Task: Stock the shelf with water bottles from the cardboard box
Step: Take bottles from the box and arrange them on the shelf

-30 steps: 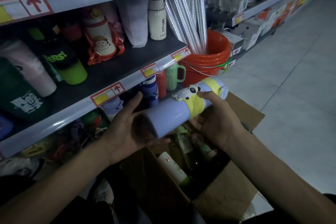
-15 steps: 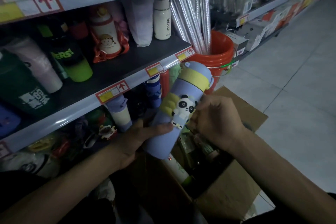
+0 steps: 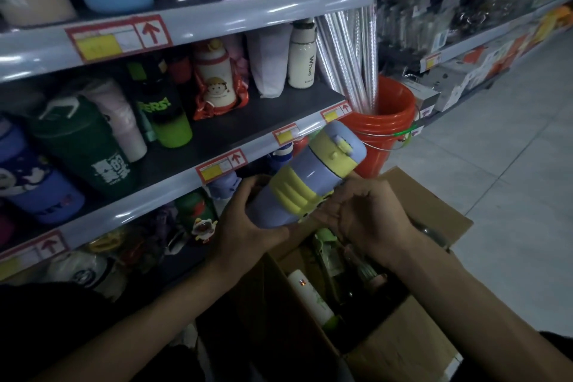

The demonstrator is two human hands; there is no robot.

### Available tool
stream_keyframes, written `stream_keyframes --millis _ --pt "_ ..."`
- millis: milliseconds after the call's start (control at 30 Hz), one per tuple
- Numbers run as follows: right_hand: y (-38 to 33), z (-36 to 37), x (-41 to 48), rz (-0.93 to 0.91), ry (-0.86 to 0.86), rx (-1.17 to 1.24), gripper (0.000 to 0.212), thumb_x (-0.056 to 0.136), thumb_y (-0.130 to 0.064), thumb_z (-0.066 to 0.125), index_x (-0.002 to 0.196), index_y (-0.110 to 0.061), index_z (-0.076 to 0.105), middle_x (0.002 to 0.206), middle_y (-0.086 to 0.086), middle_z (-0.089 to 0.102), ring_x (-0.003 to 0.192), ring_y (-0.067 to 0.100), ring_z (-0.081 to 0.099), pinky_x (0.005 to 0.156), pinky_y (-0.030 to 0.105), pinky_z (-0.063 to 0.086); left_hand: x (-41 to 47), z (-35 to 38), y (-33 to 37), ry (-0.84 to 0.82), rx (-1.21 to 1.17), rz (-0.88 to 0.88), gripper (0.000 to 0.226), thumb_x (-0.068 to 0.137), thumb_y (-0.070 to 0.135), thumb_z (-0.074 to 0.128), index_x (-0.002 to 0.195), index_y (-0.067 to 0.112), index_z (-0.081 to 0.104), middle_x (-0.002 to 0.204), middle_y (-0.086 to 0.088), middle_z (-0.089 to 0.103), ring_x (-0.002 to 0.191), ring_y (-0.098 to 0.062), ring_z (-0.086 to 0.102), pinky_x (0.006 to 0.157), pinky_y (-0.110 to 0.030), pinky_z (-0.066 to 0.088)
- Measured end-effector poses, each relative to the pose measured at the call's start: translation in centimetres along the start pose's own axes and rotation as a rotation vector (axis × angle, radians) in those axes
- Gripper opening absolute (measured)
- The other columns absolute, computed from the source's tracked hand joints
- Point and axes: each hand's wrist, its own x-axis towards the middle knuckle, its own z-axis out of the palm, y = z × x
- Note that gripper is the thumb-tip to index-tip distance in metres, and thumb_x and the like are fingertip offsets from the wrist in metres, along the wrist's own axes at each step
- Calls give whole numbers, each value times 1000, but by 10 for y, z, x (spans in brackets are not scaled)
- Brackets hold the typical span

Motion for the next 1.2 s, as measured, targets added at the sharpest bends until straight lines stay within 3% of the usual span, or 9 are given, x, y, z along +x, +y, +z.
stream_keyframes --millis 67,133,233,367,567,700,867,1033,1200 --pt "-1 3 0 -11 3 -72 41 79 2 50 117 -5 63 96 28 42 87 39 52 96 51 53 -2 -5 6 -44 -105 -86 72 79 -3 82 112 49 45 97 53 55 87 33 52 68 -4 48" --pt "-2 11 0 -40 -21 -118 54 79 2 48 131 -7 64 115 34 56 102 40 58 105 57 49 -3 -13 11 -92 -244 -185 65 82 0 80 108 48 44 90 50 59 82 30 55 63 -6 50" --pt "-2 23 1 -49 12 -115 70 69 -2 56 138 -10 61 130 28 61 111 37 58 106 48 46 -1 -27 11 0 -386 -290 64 69 27 93 122 40 59 113 20 72 103 -3 70 67 -15 56" --pt "6 41 7 -39 6 -175 61 79 9 59 137 -11 63 134 24 64 114 33 65 109 44 45 -7 -49 17 -2 -595 -385 75 62 48 83 130 22 67 130 -12 68 111 -30 69 87 -45 56" --pt "29 72 21 64 -85 -211 36 82 -10 63 117 -3 64 88 4 73 79 15 70 97 41 50 -10 -76 29 -59 -898 -491 38 74 33 76 101 8 79 99 -18 68 75 -31 65 63 -37 56" --pt "41 90 29 129 -162 -187 66 83 -19 69 136 13 47 125 29 59 109 39 57 99 50 48 -15 -94 30 -66 -980 -521 46 72 35 75 104 3 78 95 -18 70 71 -32 67 59 -39 57" --pt "56 98 43 82 -222 -270 61 88 -16 71 142 3 51 142 24 59 129 45 56 111 56 45 -18 -121 27 -24 -824 -547 41 85 38 55 92 8 83 88 -16 75 68 -28 71 59 -36 57" --pt "71 110 55 44 -122 -307 47 87 -9 75 131 1 63 131 20 68 126 43 61 112 61 43 -16 -148 4 136 -316 -383 29 91 50 60 95 30 80 100 6 78 100 -16 71 93 -38 52" --pt "81 124 78 -58 -50 -385 44 77 -1 78 121 0 70 121 18 73 118 41 67 104 57 51 -16 -170 -6 229 73 -118 50 81 67 60 99 22 73 93 3 74 94 -16 70 81 -46 55"
